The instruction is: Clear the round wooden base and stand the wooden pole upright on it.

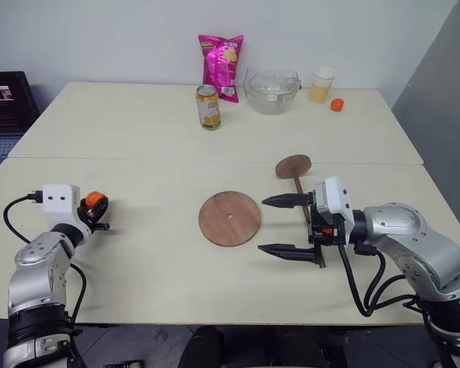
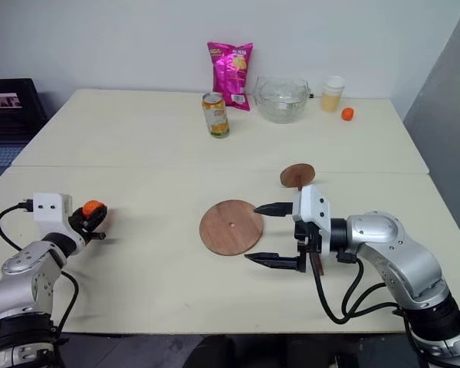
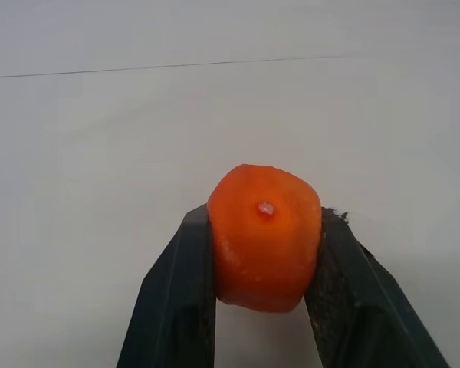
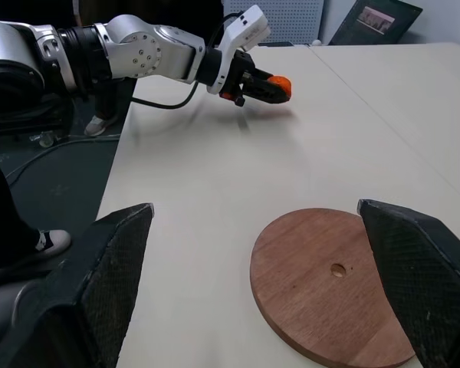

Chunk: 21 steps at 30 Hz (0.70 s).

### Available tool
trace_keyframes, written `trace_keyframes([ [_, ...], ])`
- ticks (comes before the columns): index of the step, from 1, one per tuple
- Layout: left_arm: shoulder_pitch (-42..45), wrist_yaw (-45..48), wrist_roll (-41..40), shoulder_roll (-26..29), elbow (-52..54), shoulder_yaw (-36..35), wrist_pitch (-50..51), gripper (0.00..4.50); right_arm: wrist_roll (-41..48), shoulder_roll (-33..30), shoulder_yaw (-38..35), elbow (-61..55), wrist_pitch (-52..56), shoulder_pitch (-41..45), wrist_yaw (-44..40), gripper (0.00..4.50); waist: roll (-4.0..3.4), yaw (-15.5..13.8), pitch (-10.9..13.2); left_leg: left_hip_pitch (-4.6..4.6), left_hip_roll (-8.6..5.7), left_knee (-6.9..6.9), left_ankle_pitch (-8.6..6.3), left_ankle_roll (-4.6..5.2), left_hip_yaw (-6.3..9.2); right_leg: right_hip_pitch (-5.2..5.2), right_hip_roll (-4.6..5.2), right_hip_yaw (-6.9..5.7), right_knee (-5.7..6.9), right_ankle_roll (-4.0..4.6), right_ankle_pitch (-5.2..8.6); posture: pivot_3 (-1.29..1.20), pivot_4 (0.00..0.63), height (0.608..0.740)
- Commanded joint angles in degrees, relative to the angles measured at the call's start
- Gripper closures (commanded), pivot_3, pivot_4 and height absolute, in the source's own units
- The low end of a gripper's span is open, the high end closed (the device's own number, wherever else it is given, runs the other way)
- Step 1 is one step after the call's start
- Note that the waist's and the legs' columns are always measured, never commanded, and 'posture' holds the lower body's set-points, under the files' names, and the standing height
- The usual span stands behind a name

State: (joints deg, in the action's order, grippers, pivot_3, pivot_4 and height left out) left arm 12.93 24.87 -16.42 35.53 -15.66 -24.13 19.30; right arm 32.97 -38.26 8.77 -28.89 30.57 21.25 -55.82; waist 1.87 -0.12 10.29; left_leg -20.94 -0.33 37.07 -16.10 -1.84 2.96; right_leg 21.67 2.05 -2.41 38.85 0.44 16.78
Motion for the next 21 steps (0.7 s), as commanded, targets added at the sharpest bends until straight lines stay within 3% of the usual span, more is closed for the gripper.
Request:
trace_keyframes([
  [1, -1.2, 1.0, -0.9, 0.3, 2.5, -0.3, 0.4, 2.27, -0.2, 0.2, -0.4, -0.8, -1.3, 0.5, -0.7, 0.00, 0.00, 0.1, 0.0, 0.00, 0.00, 0.00, 0.00, 0.00, 0.00, 0.00, 0.00, 0.00, 0.00, 0.00, 0.00, 0.00, 0.150, 0.740],
  [11, -4.9, 1.5, -2.0, 0.6, 9.6, -1.2, 2.2, 0.03, -0.2, 0.0, -1.1, -0.4, -0.8, 0.5, -0.9, 0.00, 0.00, 0.1, 0.0, 0.00, 0.01, 0.00, 0.00, -0.01, -0.02, 0.01, 0.01, 0.03, 0.00, 0.00, 0.00, 0.00, 0.150, 0.740],
  [18, -13.2, 3.9, -3.3, 2.0, 23.3, -2.8, 3.1, 0.01, -0.4, -1.2, -2.9, -0.2, -0.9, -0.1, -0.4, 0.00, 0.01, 0.1, 0.0, 0.00, 0.01, -0.01, -0.01, -0.01, -0.03, 0.03, 0.04, 0.05, -0.01, 0.01, 0.00, 0.00, 0.150, 0.740],
  [21, -18.0, 11.3, -4.2, 6.9, 31.0, -3.6, 1.5, 0.01, -0.1, -1.6, -6.0, 1.1, -0.8, -0.3, 1.0, 0.00, 0.02, 0.2, 0.0, 0.00, 0.02, -0.02, -0.01, -0.01, -0.03, 0.04, 0.03, 0.04, 0.00, 0.01, 0.00, 0.00, 0.150, 0.740],
])
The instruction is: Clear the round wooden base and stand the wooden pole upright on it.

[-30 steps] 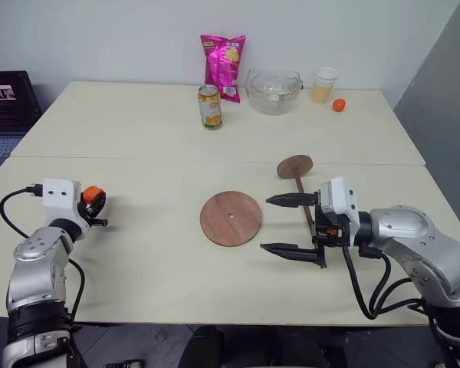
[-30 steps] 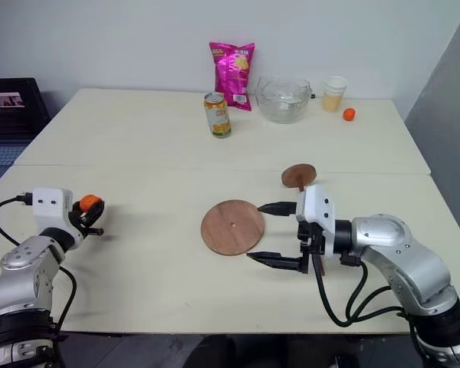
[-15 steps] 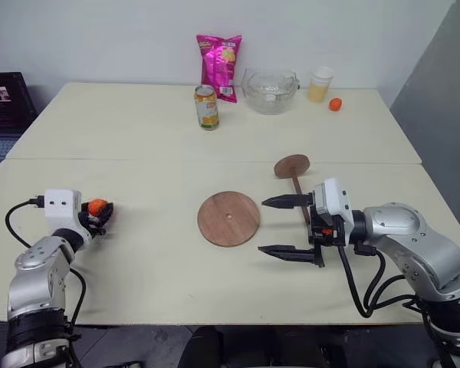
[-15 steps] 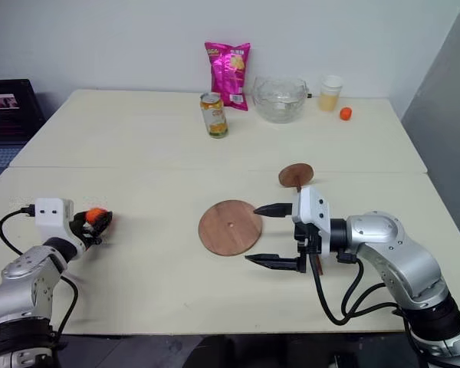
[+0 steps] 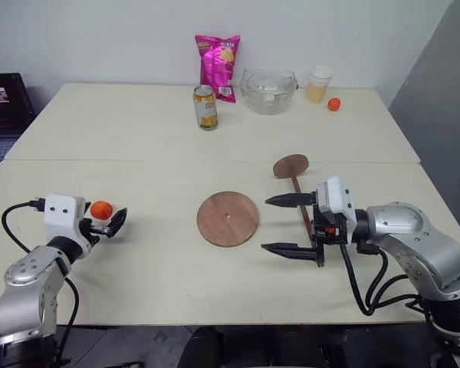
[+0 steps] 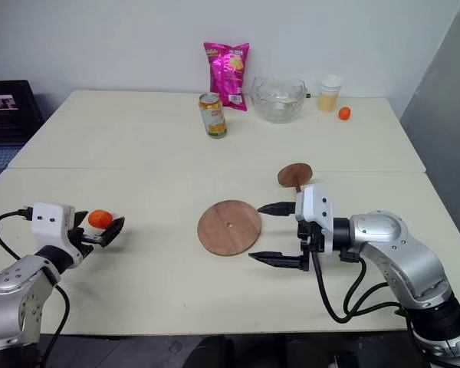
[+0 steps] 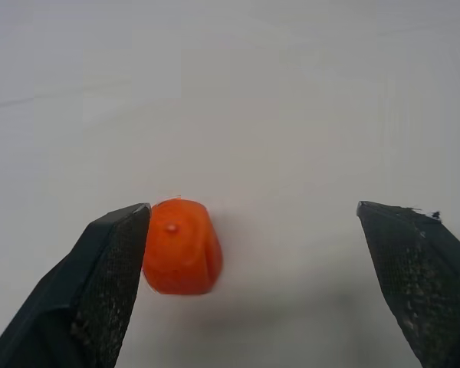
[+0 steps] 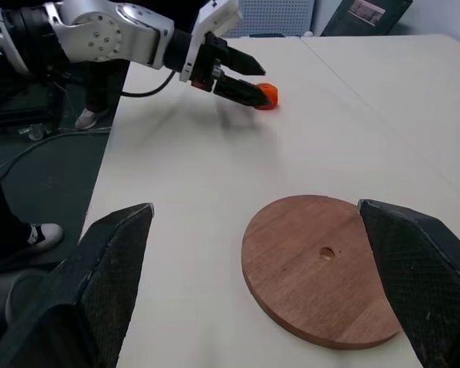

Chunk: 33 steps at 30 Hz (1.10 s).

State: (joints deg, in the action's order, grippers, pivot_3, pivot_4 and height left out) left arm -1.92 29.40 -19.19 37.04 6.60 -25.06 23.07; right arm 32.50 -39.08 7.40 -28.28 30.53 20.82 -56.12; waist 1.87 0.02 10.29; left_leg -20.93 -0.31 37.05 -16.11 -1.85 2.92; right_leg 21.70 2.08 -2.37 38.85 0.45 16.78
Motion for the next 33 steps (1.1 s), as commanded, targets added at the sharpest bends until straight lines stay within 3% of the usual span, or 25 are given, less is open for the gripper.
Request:
trace_keyframes([
  [1, -4.2, 10.2, -2.2, 7.5, 10.9, -2.1, -2.5, 0.01, 0.3, -1.2, -5.5, 1.0, -0.8, -0.1, 1.4, 0.00, 0.08, 0.0, 0.0, 0.00, 0.00, 0.00, 0.00, 0.00, -0.01, 0.01, 0.00, 0.00, 0.02, 0.01, 0.01, 0.00, 0.150, 0.740],
  [5, -5.4, 20.1, -7.5, 14.4, 18.8, 1.5, 1.2, 0.01, -1.4, -2.9, -6.7, 3.5, 1.1, 0.0, 3.3, 0.00, -0.09, -0.5, 0.1, -0.02, -0.03, -0.01, 0.00, 0.00, -0.02, -0.01, 0.01, 0.02, -0.06, 0.03, 0.01, 0.00, 0.150, 0.740],
  [12, -1.9, 25.1, -11.3, 17.9, 25.0, 8.3, 5.7, 0.01, -4.3, -2.3, -3.8, 6.7, 14.8, 4.9, 12.8, 0.00, -0.17, 0.1, 0.1, -0.04, -0.01, -0.05, 0.00, 0.01, -0.09, 0.04, -0.04, 0.09, -0.03, 0.04, 0.01, 0.00, 0.150, 0.740],
  [18, 0.6, 25.0, -10.5, 16.5, 26.7, 12.6, 5.6, 0.01, -5.8, 0.1, -3.2, 8.9, 31.4, 11.3, 22.0, 0.00, -0.25, 0.2, 0.2, -0.05, -0.01, -0.05, 0.00, 0.02, -0.09, 0.08, -0.08, 0.11, 0.02, 0.04, 0.02, 0.00, 0.150, 0.740],
  [26, 3.3, 25.5, -8.1, 14.1, 26.5, 18.2, 2.4, 0.01, -7.1, 0.9, 2.7, 17.3, 47.0, 22.9, 23.4, 0.00, -0.29, 0.1, 0.2, -0.10, -0.03, -0.05, 0.00, 0.03, -0.11, 0.13, -0.09, 0.14, 0.02, 0.04, 0.01, 0.00, 0.150, 0.740],
  [33, 2.8, 25.1, -5.3, 12.6, 26.2, 21.3, -1.1, 0.01, -9.9, 6.7, 8.6, 34.7, 55.0, 35.5, 25.2, 0.00, -0.29, 0.5, 0.2, -0.33, -0.02, -0.05, 0.01, 0.04, -0.15, 0.42, -0.11, 0.19, 0.10, 0.06, 0.00, 0.00, 0.150, 0.740],
])
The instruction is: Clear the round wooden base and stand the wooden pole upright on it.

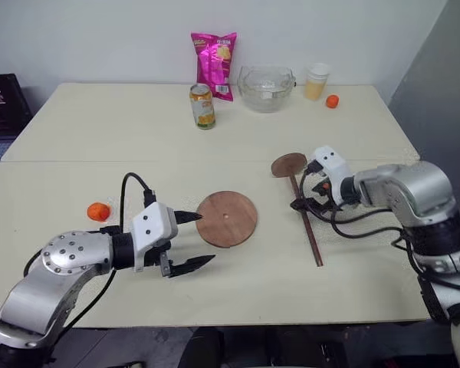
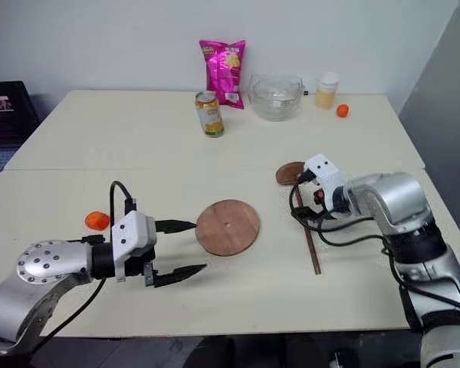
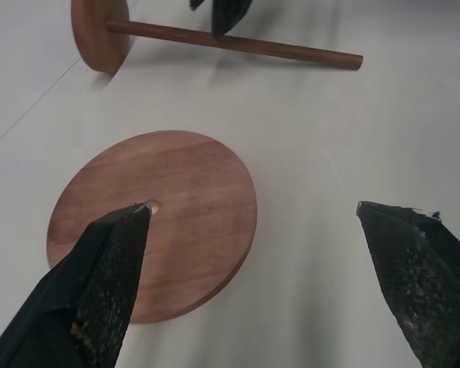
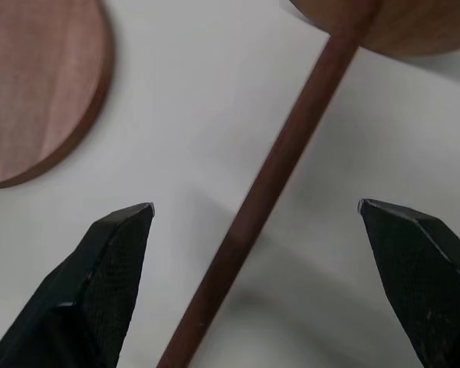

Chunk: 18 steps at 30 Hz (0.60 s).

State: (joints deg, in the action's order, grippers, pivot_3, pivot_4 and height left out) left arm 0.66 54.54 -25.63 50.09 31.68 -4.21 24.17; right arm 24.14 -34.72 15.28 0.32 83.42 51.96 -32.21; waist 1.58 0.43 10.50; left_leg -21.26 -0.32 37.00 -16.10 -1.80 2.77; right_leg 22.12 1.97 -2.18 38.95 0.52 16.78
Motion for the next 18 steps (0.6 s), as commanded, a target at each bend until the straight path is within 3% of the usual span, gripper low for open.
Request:
trace_keyframes([
  [1, 0.2, -0.1, 1.3, -0.7, 1.2, 0.8, -2.4, 0.01, -2.3, 3.4, 1.2, 8.8, 2.3, 5.7, 1.7, 0.00, 0.00, 0.0, 0.0, -0.05, 0.00, 0.00, 0.00, 0.00, -0.01, 0.06, -0.01, 0.00, 0.02, 0.01, -0.01, 0.00, 0.150, 0.740],
  [13, 1.0, -1.6, 3.8, -2.6, 2.3, 3.5, -3.3, 0.01, -6.5, 6.3, 5.5, 23.7, 0.9, 11.6, 0.6, 0.00, 0.00, -0.1, 0.0, -0.42, -0.03, 0.14, 0.01, 0.01, 0.03, 0.28, 0.03, -0.06, -0.01, 0.01, -0.03, 0.00, 0.150, 0.740],
  [18, 1.1, -2.6, 5.1, -3.4, 2.8, 5.1, -2.9, 0.00, -6.6, 8.0, 3.4, 26.3, 3.1, 12.5, 1.3, 1.04, 0.00, -0.1, 0.0, -0.41, -0.02, 0.15, 0.01, 0.01, 0.06, 0.28, 0.03, -0.08, 0.01, 0.01, -0.03, 0.00, 0.150, 0.740],
])
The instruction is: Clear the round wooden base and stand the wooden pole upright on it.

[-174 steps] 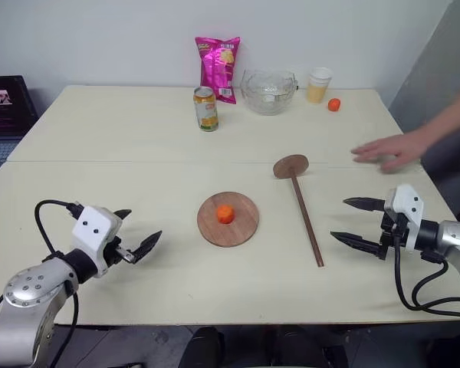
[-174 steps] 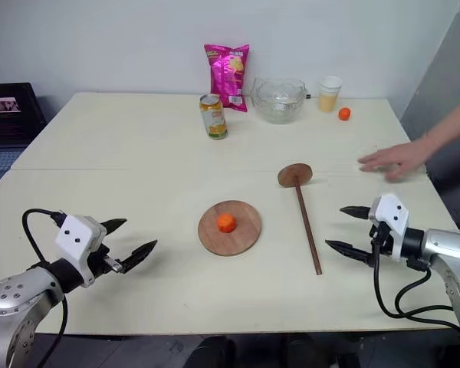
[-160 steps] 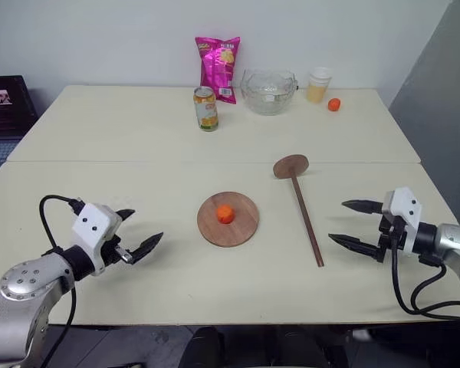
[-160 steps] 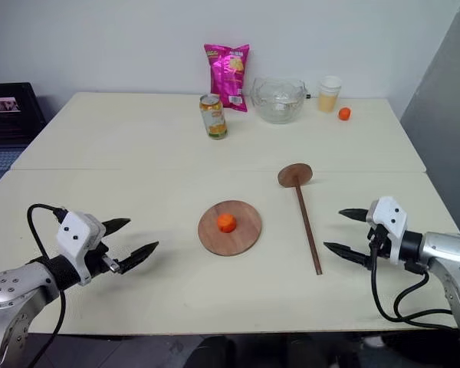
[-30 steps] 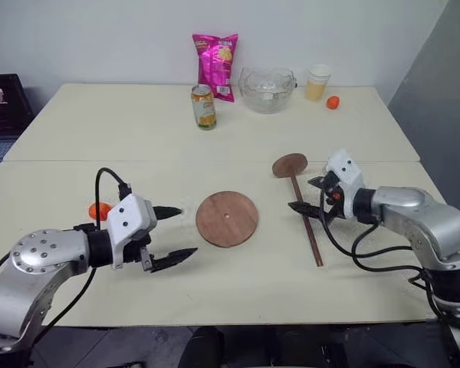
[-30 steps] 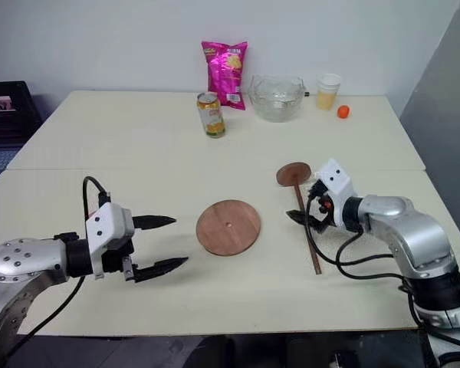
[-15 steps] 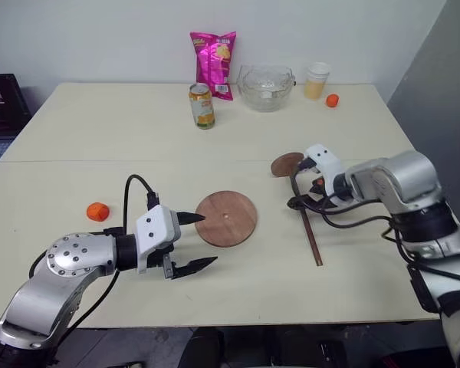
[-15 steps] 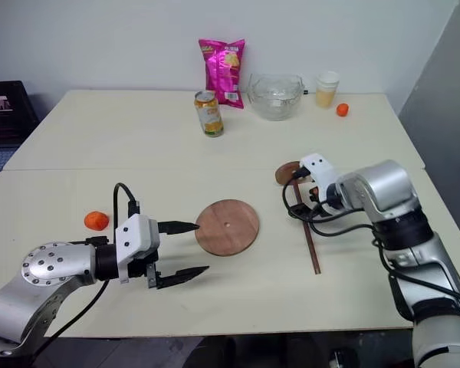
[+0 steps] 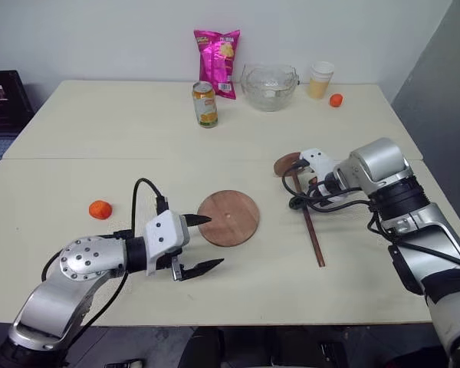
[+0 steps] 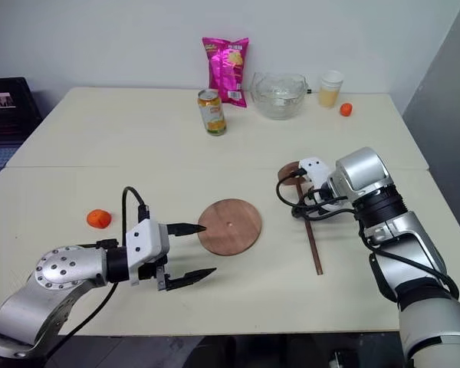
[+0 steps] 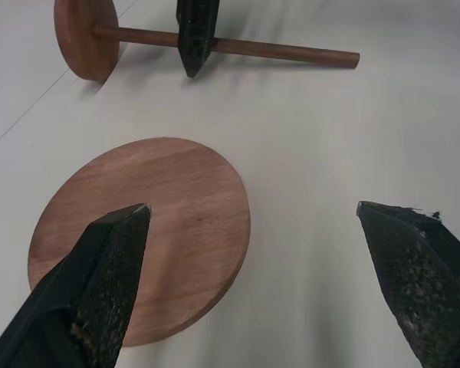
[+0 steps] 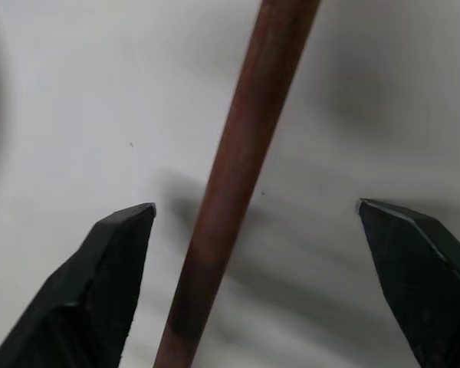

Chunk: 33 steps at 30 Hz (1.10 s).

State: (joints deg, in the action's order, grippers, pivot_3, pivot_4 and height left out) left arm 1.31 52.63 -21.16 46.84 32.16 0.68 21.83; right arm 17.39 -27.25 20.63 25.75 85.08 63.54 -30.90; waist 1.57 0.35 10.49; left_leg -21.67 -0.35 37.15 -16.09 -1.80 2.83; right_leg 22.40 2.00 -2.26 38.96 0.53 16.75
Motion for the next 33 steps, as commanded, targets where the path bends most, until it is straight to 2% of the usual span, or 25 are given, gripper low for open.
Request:
trace_keyframes([
  [1, 0.6, -0.7, 0.7, -0.2, 2.3, 0.4, -0.5, 0.00, 0.1, 0.7, -2.2, 1.0, 1.8, 0.9, -0.1, 1.30, 0.00, 0.0, 0.0, 0.00, 0.01, 0.00, 0.00, 0.00, 0.00, 0.00, 0.00, 0.00, 0.00, 0.00, 0.00, 0.00, 0.150, 0.740],
  [4, 0.7, -0.9, 0.9, -0.2, 2.3, 0.6, -0.4, 0.00, -0.2, 1.2, -3.0, 1.0, 2.5, 0.8, 0.1, 2.15, 0.00, 0.0, 0.0, 0.00, 0.01, -0.02, 0.00, 0.00, 0.00, 0.00, -0.01, 0.00, -0.01, 0.00, 0.00, 0.00, 0.150, 0.740],
  [7, 1.1, -0.7, 0.9, -0.2, 2.1, 0.9, -0.3, 0.00, 0.0, 1.8, -4.7, 1.8, 4.2, 1.0, 0.5, 2.69, 0.00, 0.0, 0.0, 0.00, 0.01, -0.02, 0.00, 0.00, 0.00, 0.00, -0.01, 0.00, 0.00, 0.00, 0.00, 0.00, 0.150, 0.740],
  [11, 1.9, -0.4, 0.9, 0.0, 1.6, 1.1, -0.1, 0.00, 0.1, 3.0, -7.7, 2.0, 5.9, 1.2, 1.6, 3.78, 0.00, 0.0, 0.0, 0.00, 0.01, -0.02, 0.00, 0.00, 0.00, 0.00, -0.02, 0.00, 0.00, 0.00, 0.00, 0.00, 0.150, 0.740],
  [13, 2.1, 0.0, 0.8, 0.3, 1.4, 1.0, -0.1, 0.00, 0.0, 3.4, -9.1, 2.1, 6.5, 1.4, 2.0, 4.19, 0.00, 0.1, 0.0, 0.00, 0.01, -0.02, 0.00, 0.00, 0.00, 0.00, -0.02, 0.00, 0.01, 0.00, 0.00, 0.00, 0.150, 0.740],
  [18, 3.0, 1.2, 0.2, 1.3, 0.3, -0.3, 0.2, 0.00, 0.3, 4.5, -15.3, 3.0, 7.3, 3.5, 3.2, 4.24, -0.01, 0.1, 0.0, 0.00, 0.01, -0.01, 0.00, 0.00, 0.00, 0.00, -0.02, 0.00, 0.00, 0.00, 0.00, 0.00, 0.150, 0.740],
  [22, 2.2, 2.0, -2.2, 2.5, -0.3, -4.2, 1.6, 0.00, 2.4, 6.3, -23.1, -0.3, 5.5, 4.9, 3.2, 4.24, -0.02, 0.2, 0.0, -0.02, 0.01, -0.02, 0.00, 0.00, -0.01, 0.03, -0.02, 0.00, 0.02, 0.01, 0.00, 0.00, 0.150, 0.740],
  [26, -1.1, 1.3, -4.2, 2.8, -1.7, -11.4, 2.9, 0.00, 6.2, 7.7, -26.4, -14.1, -5.2, 1.2, 0.2, 4.24, -0.02, 0.3, 0.0, -0.08, 0.03, -0.05, 0.00, 0.00, -0.02, 0.13, -0.04, 0.02, 0.01, 0.00, 0.00, 0.00, 0.150, 0.740],
  [30, -4.0, 1.0, -5.9, 2.4, -2.1, -17.4, 2.9, 0.00, 9.3, 11.1, -27.9, -27.3, -19.6, -6.9, -2.9, 4.24, 0.02, 0.3, 0.0, -0.17, 0.04, -0.04, 0.00, 0.00, 0.00, 0.22, -0.04, 0.01, -0.01, 0.00, 0.00, 0.00, 0.150, 0.740],
  [33, -6.5, 1.4, -7.1, 2.8, -1.7, -20.5, 3.9, 0.00, 8.5, 12.1, -26.1, -33.1, -30.4, -11.8, -4.6, 4.24, 0.01, 0.5, 0.0, -0.18, 0.05, -0.05, 0.00, 0.00, 0.00, 0.21, -0.04, 0.01, -0.02, -0.01, 0.00, 0.00, 0.150, 0.740],
])
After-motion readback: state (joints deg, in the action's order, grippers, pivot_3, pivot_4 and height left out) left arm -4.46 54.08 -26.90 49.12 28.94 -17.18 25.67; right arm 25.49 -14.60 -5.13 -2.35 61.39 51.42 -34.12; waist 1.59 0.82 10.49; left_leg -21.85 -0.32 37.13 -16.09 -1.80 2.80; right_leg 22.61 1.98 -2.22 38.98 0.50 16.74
